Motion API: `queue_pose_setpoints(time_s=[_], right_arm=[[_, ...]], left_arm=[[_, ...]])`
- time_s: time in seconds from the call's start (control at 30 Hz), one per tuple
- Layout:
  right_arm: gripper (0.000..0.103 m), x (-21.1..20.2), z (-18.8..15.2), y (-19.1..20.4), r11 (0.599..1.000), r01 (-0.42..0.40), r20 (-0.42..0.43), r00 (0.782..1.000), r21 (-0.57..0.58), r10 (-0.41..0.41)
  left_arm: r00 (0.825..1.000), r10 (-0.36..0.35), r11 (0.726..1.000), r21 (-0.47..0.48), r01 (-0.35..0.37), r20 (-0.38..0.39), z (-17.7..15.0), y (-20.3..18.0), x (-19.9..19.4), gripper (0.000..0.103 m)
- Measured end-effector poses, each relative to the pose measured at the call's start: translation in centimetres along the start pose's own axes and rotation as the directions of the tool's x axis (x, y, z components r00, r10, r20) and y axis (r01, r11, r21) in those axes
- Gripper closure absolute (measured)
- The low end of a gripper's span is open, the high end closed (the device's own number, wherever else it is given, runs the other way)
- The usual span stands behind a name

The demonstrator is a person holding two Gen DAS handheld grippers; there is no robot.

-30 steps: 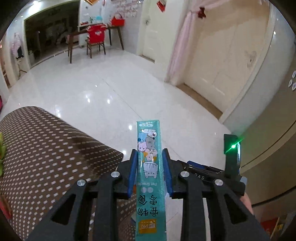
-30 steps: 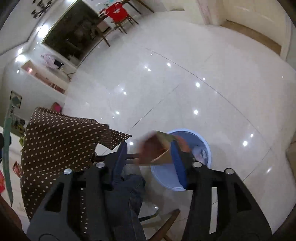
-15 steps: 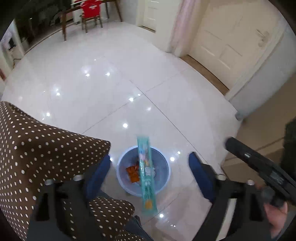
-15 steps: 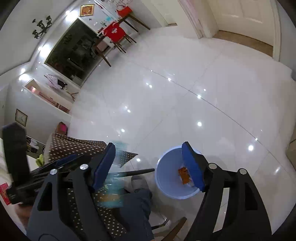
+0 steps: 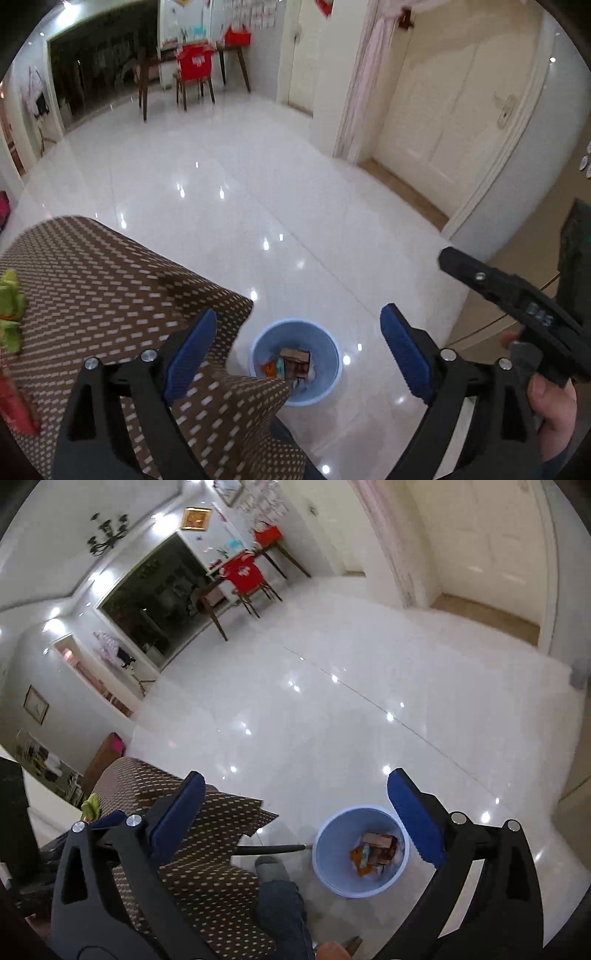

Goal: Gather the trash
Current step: 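Carry box and snack stick over the blue bin and open both tools, then move both tools back above the remaining trash on the table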

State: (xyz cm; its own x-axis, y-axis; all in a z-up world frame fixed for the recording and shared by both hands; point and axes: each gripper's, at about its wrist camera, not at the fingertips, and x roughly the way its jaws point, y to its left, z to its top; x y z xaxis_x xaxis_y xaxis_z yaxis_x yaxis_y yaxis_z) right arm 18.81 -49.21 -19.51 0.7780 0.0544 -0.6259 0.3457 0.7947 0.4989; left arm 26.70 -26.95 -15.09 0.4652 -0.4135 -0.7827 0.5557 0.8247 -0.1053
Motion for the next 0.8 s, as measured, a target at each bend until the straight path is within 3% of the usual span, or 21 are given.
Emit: queue_pose_setpoints(time_s=[0.33,0.57,0.8], right_arm=[[0.006,-3.2,-0.9,10.1,0.986,-0.063,0.034,0.997,-0.157,0.07],[0.006,-2.8,-1.9,18.3,0.951,-0.159,-0.015,0.987,-0.265,0.161],[0.006,-1.4,-3.8,25.5,0.906,-0.234,-0.085,0.972,-0.352,0.218]], left_arm=[[0.979,0.045,0.998,0.028,-0.051,0.199,-2.4,2.9,-11.2,0.01],[0.959,0.106,0.994,-0.047,-0.097,0.262,-4.6,7.9,-16.1,0.01],[0.947,0.182,0.976,-0.162,-0.143,0.264,-7.3,13.8,-18.5,0.009]])
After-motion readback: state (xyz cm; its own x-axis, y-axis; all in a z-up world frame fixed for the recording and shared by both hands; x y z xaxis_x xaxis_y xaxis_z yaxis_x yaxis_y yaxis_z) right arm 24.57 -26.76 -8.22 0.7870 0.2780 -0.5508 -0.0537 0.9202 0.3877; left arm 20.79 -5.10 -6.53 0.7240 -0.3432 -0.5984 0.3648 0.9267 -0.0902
